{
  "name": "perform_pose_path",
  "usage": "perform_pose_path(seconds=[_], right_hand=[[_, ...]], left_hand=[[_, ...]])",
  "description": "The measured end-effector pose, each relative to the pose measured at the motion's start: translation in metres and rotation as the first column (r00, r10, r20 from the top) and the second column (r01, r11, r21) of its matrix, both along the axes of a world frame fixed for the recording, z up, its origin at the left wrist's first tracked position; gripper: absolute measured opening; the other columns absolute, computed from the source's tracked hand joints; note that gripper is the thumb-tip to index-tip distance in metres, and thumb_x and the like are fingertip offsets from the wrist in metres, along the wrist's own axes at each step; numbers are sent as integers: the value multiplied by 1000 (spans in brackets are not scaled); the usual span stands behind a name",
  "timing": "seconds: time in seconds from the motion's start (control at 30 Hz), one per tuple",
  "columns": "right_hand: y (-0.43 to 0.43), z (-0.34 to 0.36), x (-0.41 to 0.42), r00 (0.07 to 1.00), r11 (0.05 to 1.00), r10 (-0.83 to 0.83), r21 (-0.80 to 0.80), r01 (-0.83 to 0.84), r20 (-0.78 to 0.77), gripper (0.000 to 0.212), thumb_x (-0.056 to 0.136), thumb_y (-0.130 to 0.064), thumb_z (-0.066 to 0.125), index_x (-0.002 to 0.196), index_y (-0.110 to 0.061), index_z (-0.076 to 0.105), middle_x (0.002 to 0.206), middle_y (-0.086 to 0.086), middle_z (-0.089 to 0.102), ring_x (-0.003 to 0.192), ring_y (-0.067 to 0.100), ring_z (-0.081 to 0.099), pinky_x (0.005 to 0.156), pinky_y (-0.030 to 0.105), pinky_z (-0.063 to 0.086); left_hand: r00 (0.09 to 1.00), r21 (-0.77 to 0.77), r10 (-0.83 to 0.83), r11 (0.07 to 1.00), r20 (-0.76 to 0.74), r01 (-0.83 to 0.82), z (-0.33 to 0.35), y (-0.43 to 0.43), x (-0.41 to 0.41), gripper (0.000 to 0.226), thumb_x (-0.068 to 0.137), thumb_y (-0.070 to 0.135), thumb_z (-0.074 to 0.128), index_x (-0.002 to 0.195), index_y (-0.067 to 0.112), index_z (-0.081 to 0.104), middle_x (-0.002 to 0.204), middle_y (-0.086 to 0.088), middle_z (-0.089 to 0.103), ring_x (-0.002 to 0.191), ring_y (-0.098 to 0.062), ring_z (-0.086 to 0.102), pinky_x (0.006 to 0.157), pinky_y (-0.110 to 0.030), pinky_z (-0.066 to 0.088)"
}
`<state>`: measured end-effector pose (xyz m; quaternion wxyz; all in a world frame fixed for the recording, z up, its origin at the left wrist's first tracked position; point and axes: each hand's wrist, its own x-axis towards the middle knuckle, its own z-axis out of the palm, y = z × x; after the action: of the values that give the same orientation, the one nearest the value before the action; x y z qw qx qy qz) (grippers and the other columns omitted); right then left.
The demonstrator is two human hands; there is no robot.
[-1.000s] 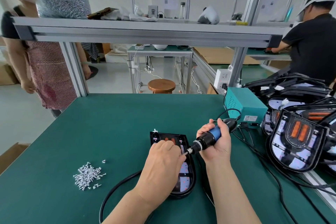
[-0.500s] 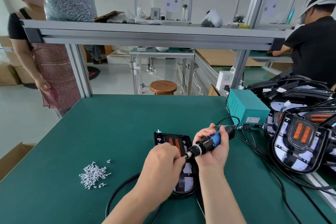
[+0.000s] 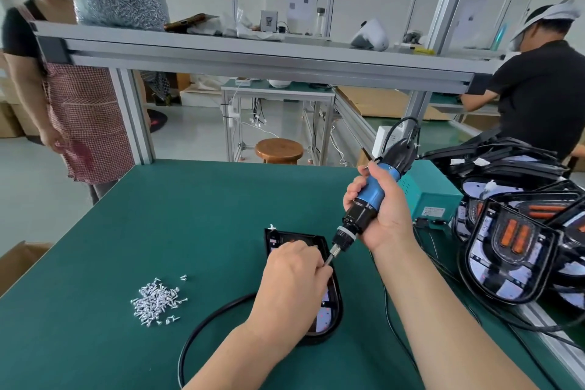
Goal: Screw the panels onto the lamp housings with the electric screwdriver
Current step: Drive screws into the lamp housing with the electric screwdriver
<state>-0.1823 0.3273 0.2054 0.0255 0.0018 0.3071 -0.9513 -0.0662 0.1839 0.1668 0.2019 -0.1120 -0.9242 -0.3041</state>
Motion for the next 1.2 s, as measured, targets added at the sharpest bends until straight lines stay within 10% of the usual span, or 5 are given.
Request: perform_pose_path(seconds=[0.47,0.87,1.2], right_hand=[[-8,-76,0,980,879,87,-477,10,181,46,83,-42,73,109,-7,58,67,-5,56,54,8,55,52,20,51],[-4,-91,-6,973,881,44,-468,70,227,45,83,-47,74,102,-9,59,71,-7,56,62,5,54,59,16,49],[-7,-93,-8,971,905,-7,-412,108,239,43,80,-44,76,100,-10,58,70,-7,56,59,6,56,62,16,48]], left_hand=[[1000,14,-10,1000,25,9,-13,-13,10,22,98,31,55,85,15,62,86,4,55,85,-17,47,80,-23,34],[971,51,239,970,11,-239,-16,-75,-6,13,90,24,66,81,15,70,80,4,61,83,-20,58,81,-35,44],[754,-257,529,848,389,-463,-34,-185,-23,15,88,13,59,83,26,67,86,10,64,89,-20,62,80,-31,44]])
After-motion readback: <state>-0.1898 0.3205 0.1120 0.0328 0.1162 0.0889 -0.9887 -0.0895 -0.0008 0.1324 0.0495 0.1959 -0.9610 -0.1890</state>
